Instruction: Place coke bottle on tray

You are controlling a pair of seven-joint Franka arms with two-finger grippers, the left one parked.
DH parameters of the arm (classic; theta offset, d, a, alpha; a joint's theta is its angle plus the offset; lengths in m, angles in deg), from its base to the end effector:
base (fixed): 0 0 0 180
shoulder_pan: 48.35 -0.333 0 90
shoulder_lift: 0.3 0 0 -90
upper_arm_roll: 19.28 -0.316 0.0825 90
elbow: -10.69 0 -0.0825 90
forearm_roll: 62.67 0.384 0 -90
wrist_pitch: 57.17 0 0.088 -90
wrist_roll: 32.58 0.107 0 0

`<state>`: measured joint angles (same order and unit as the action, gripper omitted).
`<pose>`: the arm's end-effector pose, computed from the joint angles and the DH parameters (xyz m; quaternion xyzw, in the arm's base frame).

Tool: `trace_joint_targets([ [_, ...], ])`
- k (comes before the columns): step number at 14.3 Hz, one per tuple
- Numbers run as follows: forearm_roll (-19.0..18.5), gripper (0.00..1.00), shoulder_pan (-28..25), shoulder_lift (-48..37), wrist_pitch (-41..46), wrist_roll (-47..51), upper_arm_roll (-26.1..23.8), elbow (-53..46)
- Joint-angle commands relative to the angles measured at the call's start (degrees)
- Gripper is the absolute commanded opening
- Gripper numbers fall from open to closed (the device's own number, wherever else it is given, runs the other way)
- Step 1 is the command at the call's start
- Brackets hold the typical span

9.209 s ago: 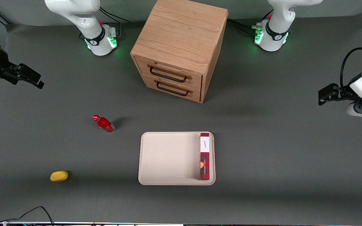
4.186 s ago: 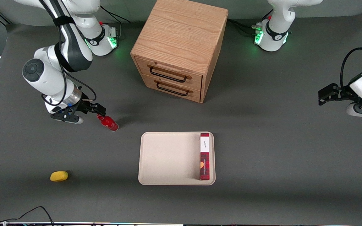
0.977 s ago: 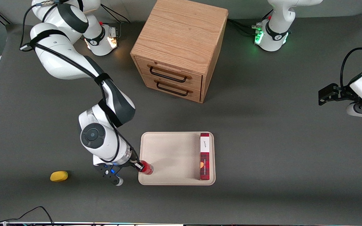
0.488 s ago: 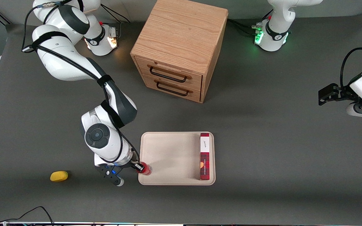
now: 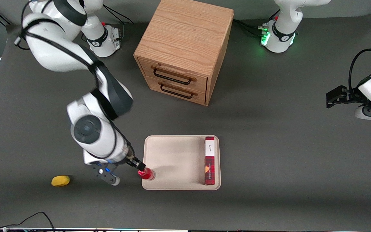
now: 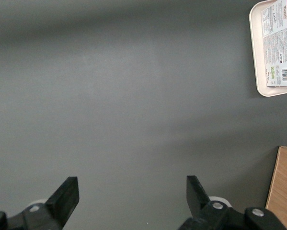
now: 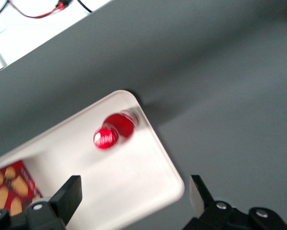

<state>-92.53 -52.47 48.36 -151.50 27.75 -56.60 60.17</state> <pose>0.7066 0.2847 0.4541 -0.9684 0.2470 -0.0350 0.0015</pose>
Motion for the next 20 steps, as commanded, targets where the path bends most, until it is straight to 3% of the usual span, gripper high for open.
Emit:
trace_joint_targets([
  [1, -0.65, 1.00, 3.51, -11.36, 10.97, -7.57, -3.10, 2.20],
  [3, 0.92, 1.00, 5.60, -17.08, 17.92, -15.19, -3.11, 2.37],
  [5, 8.37, 1.00, 9.91, -22.18, 22.16, -23.37, -1.71, 2.63],
  [7, 11.47, 1.00, 12.03, -27.01, 24.45, -31.98, 2.58, 5.43],
  [8, 14.88, 1.00, 12.38, -29.65, 24.54, -36.03, 6.70, 7.71],
  [10, 25.58, 1.00, 12.30, -36.58, 22.54, -42.54, 19.24, 15.16],
  [11, 27.98, 1.00, 12.04, -41.75, 18.61, -48.23, 24.27, 22.60],
  [13, 28.80, 1.00, 11.95, -52.30, 7.90, -54.24, 28.96, 41.13],
  [15, 28.97, 1.00, 11.60, -59.70, 0.23, -54.26, 30.20, 54.09],
  [20, 29.68, 1.00, 10.19, -60.26, 3.18, -53.48, 30.29, 50.47],
])
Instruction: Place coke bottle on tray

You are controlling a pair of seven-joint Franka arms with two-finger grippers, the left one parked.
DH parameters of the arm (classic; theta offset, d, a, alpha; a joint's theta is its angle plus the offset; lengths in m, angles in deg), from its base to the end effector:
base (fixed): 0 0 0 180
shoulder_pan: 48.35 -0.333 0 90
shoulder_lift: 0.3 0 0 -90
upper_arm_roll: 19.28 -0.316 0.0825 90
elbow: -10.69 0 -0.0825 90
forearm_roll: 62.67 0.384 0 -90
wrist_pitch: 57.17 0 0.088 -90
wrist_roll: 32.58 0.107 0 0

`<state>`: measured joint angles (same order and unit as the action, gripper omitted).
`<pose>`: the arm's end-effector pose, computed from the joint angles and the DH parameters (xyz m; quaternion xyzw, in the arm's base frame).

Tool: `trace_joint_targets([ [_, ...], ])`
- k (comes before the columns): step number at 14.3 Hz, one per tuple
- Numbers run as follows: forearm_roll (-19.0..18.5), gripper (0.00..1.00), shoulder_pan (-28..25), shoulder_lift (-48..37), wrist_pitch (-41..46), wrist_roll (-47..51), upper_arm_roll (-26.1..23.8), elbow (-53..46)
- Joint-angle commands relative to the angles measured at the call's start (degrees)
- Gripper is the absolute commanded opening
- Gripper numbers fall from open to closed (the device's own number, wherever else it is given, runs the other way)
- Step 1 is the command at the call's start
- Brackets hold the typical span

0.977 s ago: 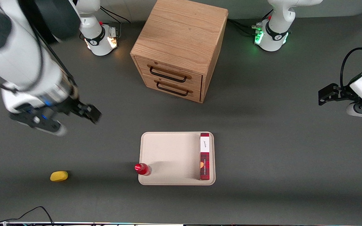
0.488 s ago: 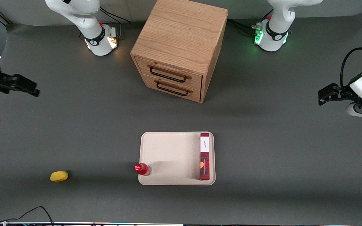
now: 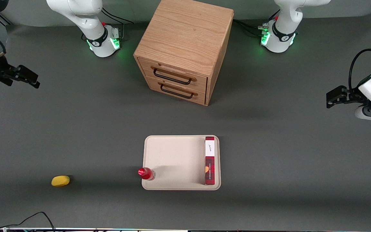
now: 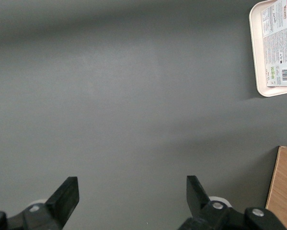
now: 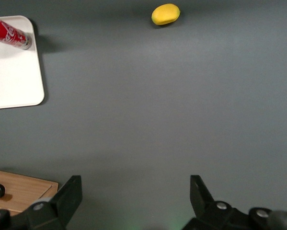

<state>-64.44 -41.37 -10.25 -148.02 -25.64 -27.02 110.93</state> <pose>0.5005 0.0093 0.6322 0.9981 -0.0547 0.0059 0.0267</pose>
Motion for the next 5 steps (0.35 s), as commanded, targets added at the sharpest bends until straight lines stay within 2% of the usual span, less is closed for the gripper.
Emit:
trace_joint_targets([
  [1, 1.59, 1.00, -0.92, -1.13, 1.10, 0.01, 0.72, -1.79],
  [5, 2.99, 1.00, -0.92, -0.78, 2.87, 0.89, 0.72, -3.38],
])
